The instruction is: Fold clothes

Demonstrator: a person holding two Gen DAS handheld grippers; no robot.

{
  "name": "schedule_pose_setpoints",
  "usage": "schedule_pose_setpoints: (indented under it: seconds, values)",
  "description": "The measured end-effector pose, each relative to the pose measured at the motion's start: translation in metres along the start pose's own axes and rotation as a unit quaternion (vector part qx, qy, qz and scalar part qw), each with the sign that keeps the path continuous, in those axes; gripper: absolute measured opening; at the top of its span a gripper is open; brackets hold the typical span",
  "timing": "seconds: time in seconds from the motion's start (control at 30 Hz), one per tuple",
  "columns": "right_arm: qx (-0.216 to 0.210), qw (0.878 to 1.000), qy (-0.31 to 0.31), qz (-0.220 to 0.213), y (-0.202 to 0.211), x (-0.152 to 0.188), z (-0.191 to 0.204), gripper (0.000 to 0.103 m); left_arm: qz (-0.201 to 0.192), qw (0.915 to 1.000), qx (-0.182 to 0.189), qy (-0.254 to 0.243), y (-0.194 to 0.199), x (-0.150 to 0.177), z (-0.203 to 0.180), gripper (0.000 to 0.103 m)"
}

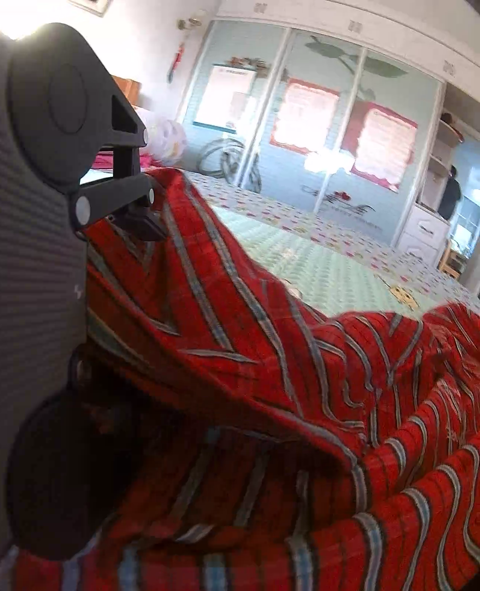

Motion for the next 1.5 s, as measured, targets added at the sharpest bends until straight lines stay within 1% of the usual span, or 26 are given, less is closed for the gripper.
schedule_pose_setpoints:
  seconds: [0.1,0.27,0.3,0.33,0.37,0.43,0.53,0.6,0.67,0.73,0.8,0.87,0.93,0.97,1.0,1.07,1.1,1.13,1.17,1.2,1.27,1.33,1.4,1.43,1.47,1.5]
  values:
    - [0.0,1.0,0.0,-0.002,-0.001,0.002,0.0,0.047,-0.031,0.9991,-0.003,-0.029,-0.002,-0.014,-0.007,0.067]
    - [-0.002,1.0,-0.002,-0.006,-0.002,0.004,0.0,0.051,-0.022,0.9979,0.035,-0.049,-0.02,-0.024,-0.02,0.066]
    - [-0.002,1.0,0.0,-0.006,-0.002,0.004,0.0,0.053,-0.006,0.9987,0.034,-0.038,-0.026,-0.025,-0.016,0.05]
    - [-0.003,1.0,0.001,-0.007,-0.002,0.004,0.0,0.053,0.016,0.9992,0.025,-0.027,-0.033,-0.024,-0.011,0.025]
    - [-0.003,1.0,0.002,-0.007,-0.003,0.004,0.0,0.053,0.036,0.9992,0.011,-0.014,-0.04,-0.024,-0.005,0.005]
    - [-0.004,1.0,0.004,-0.007,-0.003,0.004,0.001,0.053,0.054,0.9962,-0.067,0.015,-0.052,-0.025,0.025,0.003]
    - [-0.004,1.0,0.006,-0.008,-0.004,0.004,0.001,0.053,0.074,0.9785,-0.187,0.048,-0.071,-0.038,0.096,0.003]
    - [-0.002,1.0,0.006,-0.008,-0.004,0.005,0.002,0.053,0.084,0.9601,-0.261,0.055,-0.083,-0.05,0.146,0.003]
    - [-0.005,1.0,-0.001,-0.01,-0.005,0.004,0.002,0.054,0.096,0.9461,-0.301,0.07,-0.097,-0.065,0.196,0.003]
    - [-0.009,1.0,-0.008,-0.012,-0.006,0.004,0.002,0.054,0.109,0.9263,-0.352,0.078,-0.108,-0.081,0.243,0.003]
    - [-0.012,1.0,-0.015,-0.014,-0.007,0.004,0.002,0.055,0.116,0.9098,-0.393,0.069,-0.117,-0.097,0.271,0.004]
    - [-0.016,0.999,-0.023,-0.016,-0.008,0.004,0.002,0.059,0.139,0.8915,-0.43,0.036,-0.13,-0.105,0.276,0.007]
    - [-0.02,0.999,-0.03,-0.018,-0.009,0.004,0.002,0.059,0.177,0.8818,-0.437,0.014,-0.142,-0.095,0.263,0.016]
    - [-0.025,0.999,-0.032,-0.016,-0.008,0.004,0.001,0.059,0.197,0.8924,-0.406,0.012,-0.146,-0.084,0.247,0.043]
    - [-0.029,0.999,-0.035,-0.015,-0.006,0.003,0.0,0.059,0.216,0.9017,-0.374,0.011,-0.15,-0.072,0.231,0.077]
    - [-0.04,0.998,-0.041,-0.01,-0.001,0.005,-0.002,0.059,0.252,0.9184,-0.305,0.01,-0.155,-0.048,0.197,0.102]
    - [-0.043,0.998,-0.04,-0.007,0.001,0.006,-0.003,0.059,0.251,0.9356,-0.247,0.025,-0.15,-0.038,0.178,0.101]
    - [-0.043,0.998,-0.038,-0.004,0.004,0.006,-0.003,0.059,0.245,0.9481,-0.197,0.052,-0.142,-0.03,0.165,0.101]
    - [-0.044,0.998,-0.035,-0.002,0.006,0.007,-0.001,0.059,0.243,0.9559,-0.143,0.084,-0.134,-0.021,0.155,0.101]
    - [-0.044,0.999,-0.032,-0.001,0.009,0.007,0.0,0.059,0.248,0.9555,-0.108,0.118,-0.126,-0.011,0.152,0.101]
    - [-0.045,0.999,-0.027,0.001,0.014,0.008,0.005,0.059,0.269,0.9397,-0.066,0.201,-0.109,0.008,0.158,0.1]
    - [-0.052,0.998,-0.028,-0.004,0.02,0.007,0.011,0.059,0.289,0.9024,0.035,0.318,-0.093,0.031,0.16,0.099]
    - [-0.06,0.998,-0.026,-0.009,0.026,0.005,0.019,0.059,0.32,0.8532,0.069,0.406,-0.07,0.057,0.165,0.094]
    - [-0.065,0.998,-0.022,-0.014,0.031,0.004,0.024,0.059,0.315,0.839,0.075,0.437,-0.055,0.066,0.168,0.094]
    - [-0.068,0.997,-0.022,-0.015,0.034,0.004,0.026,0.059,0.3,0.8318,0.08,0.46,-0.036,0.072,0.17,0.094]
    - [-0.072,0.997,-0.021,-0.015,0.037,0.003,0.028,0.059,0.285,0.8313,0.084,0.47,-0.018,0.069,0.169,0.094]
Point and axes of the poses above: each gripper's, at about its wrist camera, not at the fingertips, and y roughly against the way its jaws point, z to its left, x to its underside, the point moved 9 cm from there along -y, roughly the way its jaws point, and after that the axes turned 11 degrees about -x, right-handed, at the moved point
